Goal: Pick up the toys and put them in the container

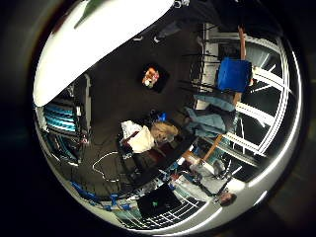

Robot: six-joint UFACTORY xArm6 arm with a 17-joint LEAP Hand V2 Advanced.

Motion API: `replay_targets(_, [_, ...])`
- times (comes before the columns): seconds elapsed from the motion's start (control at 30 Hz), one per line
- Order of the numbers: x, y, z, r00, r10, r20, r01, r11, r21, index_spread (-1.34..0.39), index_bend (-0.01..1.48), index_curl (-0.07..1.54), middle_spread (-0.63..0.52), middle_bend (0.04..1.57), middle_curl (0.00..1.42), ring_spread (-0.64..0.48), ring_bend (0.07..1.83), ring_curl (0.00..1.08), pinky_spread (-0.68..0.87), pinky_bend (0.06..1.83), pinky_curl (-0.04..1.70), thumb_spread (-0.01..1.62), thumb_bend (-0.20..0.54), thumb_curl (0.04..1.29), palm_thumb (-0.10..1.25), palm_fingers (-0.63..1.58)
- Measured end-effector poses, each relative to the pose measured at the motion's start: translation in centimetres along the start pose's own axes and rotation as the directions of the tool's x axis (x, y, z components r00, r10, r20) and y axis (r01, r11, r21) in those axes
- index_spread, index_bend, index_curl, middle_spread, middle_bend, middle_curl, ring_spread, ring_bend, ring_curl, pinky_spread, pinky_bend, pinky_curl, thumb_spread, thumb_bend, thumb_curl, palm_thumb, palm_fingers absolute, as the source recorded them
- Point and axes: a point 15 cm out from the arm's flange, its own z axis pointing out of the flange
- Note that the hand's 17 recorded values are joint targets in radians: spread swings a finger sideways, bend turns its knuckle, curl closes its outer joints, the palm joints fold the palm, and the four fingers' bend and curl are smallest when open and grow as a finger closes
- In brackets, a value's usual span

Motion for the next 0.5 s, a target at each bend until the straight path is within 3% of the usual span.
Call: replay_targets(0.5, [-1.9,1.1,1.0,0.989,0.09,0.118,-0.094,0.995,0.032,-0.36,0.17,0.3,0.05,0.19,0.3,0.21,0.28,0.26,0.43,0.4,0.31,1.14,-0.024,0.22,0.29,0.16])
